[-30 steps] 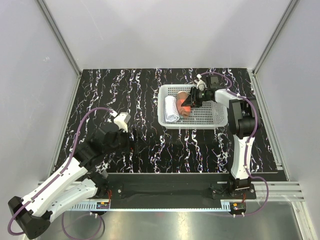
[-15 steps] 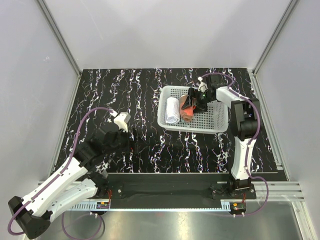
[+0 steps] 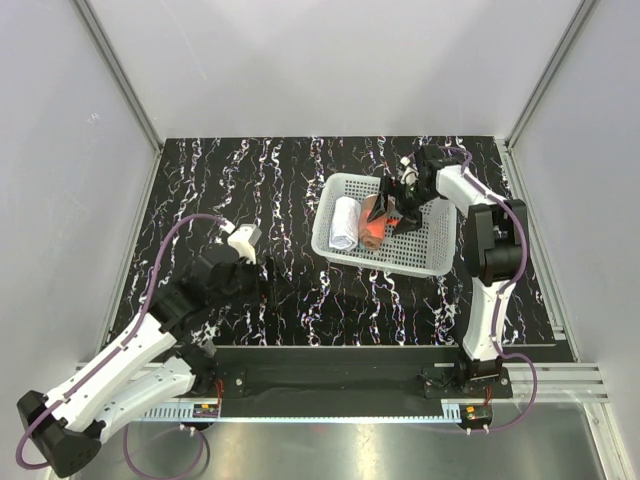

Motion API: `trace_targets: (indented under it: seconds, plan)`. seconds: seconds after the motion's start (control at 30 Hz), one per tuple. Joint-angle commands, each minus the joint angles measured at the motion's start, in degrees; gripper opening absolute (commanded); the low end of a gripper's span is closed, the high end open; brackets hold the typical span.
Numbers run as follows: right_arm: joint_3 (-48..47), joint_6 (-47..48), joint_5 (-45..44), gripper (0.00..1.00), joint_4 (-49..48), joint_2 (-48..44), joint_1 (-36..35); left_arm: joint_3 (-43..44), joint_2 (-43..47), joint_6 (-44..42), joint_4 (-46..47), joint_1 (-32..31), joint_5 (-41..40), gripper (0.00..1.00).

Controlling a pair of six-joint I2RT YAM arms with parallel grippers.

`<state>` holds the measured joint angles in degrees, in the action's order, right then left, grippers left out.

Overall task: Roll the towels
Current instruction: Place the rolled towel into the container

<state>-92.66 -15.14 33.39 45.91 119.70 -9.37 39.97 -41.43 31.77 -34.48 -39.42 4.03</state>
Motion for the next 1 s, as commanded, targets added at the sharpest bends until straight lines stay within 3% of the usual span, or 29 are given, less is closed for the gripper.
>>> trace_targets:
  seconds: [0.0, 0.27, 0.37, 0.5, 0.7, 0.8, 0.97]
  plan:
    - [-5.2, -0.9, -1.0, 0.99, 8.0, -5.7, 0.1, 0.3, -1.5, 0.0, 1.4, 0.2, -1.9, 0.86]
    - [-5.4, -3.2, -7.4, 1.0, 12.9, -14.0, 0.1, 6.6, -13.8, -1.8, 5.1, 0.6, -5.4, 0.85]
    - [-2.8, -5.9, -9.7, 1.0, 11.8, -20.5, 0.1, 10.6, -20.4, -2.5, 9.0, 3.1, -2.7, 0.85]
    - [7.1, -12.7, -9.6, 1.0, 7.1, -31.5, -0.6, 16.2, -31.3, -2.6, 16.1, 6.7, 3.2, 0.85]
    - [21.7, -21.4, -11.9, 1.0, 1.9, -50.9, -3.2, 26.7, -46.0, -1.9, 20.9, 8.6, 5.2, 0.84]
    - [25.6, -23.5, -13.4, 1.0, 1.9, -60.1, -3.4, 31.1, -55.4, -1.2, 23.2, 8.7, 7.8, 0.82]
    - [26.4, -23.5, -15.9, 1.0, 5.5, -65.6, -3.4, 33.4, -61.7, 2.8, 29.1, 8.4, 12.0, 0.81]
